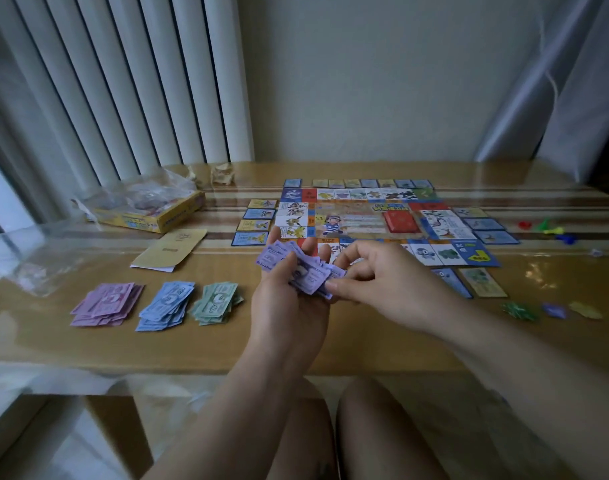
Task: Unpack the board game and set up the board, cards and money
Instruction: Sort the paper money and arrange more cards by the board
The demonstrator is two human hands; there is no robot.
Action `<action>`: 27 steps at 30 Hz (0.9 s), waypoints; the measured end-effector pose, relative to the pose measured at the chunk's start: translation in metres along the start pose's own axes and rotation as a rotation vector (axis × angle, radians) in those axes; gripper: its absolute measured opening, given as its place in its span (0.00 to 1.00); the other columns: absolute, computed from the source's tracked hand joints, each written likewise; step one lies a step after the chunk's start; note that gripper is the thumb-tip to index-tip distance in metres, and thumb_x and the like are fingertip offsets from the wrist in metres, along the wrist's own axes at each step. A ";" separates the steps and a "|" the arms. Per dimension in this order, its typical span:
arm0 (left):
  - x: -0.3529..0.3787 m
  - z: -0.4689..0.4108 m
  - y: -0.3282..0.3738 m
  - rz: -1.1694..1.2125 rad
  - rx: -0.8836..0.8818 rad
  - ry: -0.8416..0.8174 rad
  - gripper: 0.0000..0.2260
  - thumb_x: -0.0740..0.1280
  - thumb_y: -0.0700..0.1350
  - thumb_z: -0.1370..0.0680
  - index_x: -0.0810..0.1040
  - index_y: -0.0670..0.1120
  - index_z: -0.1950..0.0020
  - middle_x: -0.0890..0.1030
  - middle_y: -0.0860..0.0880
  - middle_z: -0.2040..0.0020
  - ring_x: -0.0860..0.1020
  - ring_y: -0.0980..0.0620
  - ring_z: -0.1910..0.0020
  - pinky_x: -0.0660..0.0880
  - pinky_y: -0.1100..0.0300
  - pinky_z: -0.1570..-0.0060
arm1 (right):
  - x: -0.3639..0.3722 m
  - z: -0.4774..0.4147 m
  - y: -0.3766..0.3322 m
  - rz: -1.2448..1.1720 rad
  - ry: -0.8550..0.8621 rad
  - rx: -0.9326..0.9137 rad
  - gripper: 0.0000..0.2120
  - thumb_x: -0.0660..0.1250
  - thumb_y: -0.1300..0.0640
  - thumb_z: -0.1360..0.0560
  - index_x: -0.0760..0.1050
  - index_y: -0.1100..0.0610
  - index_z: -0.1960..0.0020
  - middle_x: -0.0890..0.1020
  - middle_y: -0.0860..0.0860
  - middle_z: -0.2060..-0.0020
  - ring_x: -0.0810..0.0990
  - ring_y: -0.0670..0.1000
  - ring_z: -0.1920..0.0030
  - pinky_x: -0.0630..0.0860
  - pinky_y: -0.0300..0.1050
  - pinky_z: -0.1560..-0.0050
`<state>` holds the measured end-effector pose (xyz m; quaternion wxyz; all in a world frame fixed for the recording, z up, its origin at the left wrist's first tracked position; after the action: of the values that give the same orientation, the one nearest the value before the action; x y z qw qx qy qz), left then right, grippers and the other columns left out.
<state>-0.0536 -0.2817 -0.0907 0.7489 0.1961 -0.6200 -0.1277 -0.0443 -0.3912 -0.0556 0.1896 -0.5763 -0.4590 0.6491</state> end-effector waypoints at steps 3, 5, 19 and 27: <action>0.001 0.001 0.003 0.026 -0.014 -0.015 0.14 0.55 0.38 0.18 0.76 0.51 0.42 0.78 0.47 0.58 0.78 0.50 0.56 0.73 0.53 0.48 | 0.007 -0.006 0.009 -0.231 0.004 0.094 0.06 0.71 0.59 0.28 0.75 0.55 0.60 0.80 0.47 0.72 0.76 0.44 0.70 0.72 0.41 0.62; 0.002 0.000 0.004 0.040 -0.011 -0.016 0.13 0.54 0.38 0.18 0.76 0.50 0.43 0.77 0.47 0.60 0.78 0.51 0.56 0.72 0.54 0.48 | 0.012 -0.010 0.014 -0.364 0.008 0.149 0.07 0.71 0.61 0.28 0.76 0.56 0.63 0.78 0.48 0.72 0.74 0.45 0.70 0.69 0.39 0.65; -0.024 -0.009 0.017 0.119 -0.090 0.041 0.17 0.53 0.35 0.19 0.76 0.51 0.41 0.81 0.44 0.52 0.80 0.53 0.65 0.79 0.60 0.68 | -0.011 -0.002 0.044 0.542 -0.341 0.211 0.08 0.71 0.54 0.27 0.74 0.50 0.49 0.80 0.46 0.65 0.77 0.44 0.65 0.69 0.37 0.66; -0.021 -0.001 -0.001 -0.018 -0.328 0.046 0.11 0.63 0.48 0.22 0.82 0.43 0.51 0.77 0.44 0.57 0.75 0.51 0.61 0.75 0.58 0.58 | -0.022 -0.008 0.023 0.606 -0.082 -0.008 0.10 0.73 0.51 0.30 0.74 0.46 0.51 0.73 0.44 0.63 0.71 0.42 0.65 0.66 0.37 0.66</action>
<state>-0.0566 -0.2734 -0.1096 0.7837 0.0796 -0.5719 -0.2292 -0.0248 -0.4167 -0.0613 -0.0335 -0.6611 -0.2760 0.6969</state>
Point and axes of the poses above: each hand's wrist, its own z-axis away from the middle knuckle, its own x-axis out of the palm, y = z × x, the point moved 4 cm from there along -z, towards the middle knuckle
